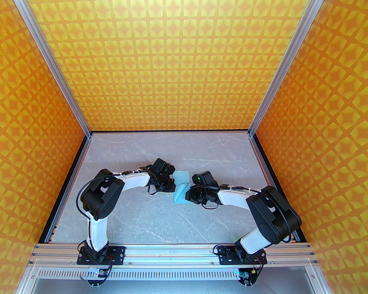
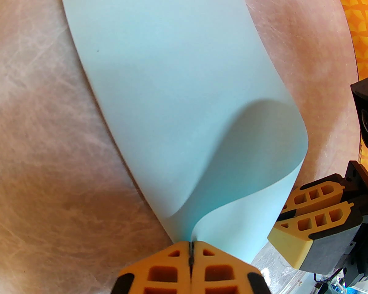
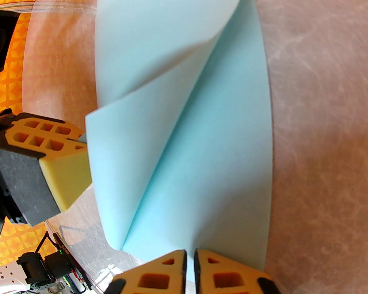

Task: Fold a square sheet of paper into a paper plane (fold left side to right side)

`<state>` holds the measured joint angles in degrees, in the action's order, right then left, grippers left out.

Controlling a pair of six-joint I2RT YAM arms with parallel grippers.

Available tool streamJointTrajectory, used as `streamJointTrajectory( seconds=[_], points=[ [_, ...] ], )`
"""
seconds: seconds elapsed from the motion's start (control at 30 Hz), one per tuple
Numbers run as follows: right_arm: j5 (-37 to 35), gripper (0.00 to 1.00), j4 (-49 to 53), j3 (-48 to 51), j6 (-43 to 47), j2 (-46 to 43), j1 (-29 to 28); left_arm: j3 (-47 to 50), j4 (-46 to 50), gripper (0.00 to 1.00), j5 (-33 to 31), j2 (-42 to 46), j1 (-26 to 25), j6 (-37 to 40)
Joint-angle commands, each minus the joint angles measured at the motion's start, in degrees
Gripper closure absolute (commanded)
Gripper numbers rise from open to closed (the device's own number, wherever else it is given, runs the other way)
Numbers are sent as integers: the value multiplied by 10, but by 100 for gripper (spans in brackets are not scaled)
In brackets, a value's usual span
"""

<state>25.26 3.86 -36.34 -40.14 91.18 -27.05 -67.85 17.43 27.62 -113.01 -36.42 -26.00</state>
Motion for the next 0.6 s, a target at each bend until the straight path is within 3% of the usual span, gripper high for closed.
streamJointTrajectory(
  seconds=[0.0,0.17,0.33,0.57],
  points=[
    [-22,84,26,2,14,6,-2,-13,9,100,9,-14,-3,10],
    [-4,86,13,3,13,-24,-4,-11,10,100,9,-15,-4,11],
    [17,100,-30,0,-7,-36,-22,-11,9,100,9,-17,-3,11],
    [41,100,-117,3,-61,-14,-38,-13,9,100,13,-18,-4,10]
  ],
)
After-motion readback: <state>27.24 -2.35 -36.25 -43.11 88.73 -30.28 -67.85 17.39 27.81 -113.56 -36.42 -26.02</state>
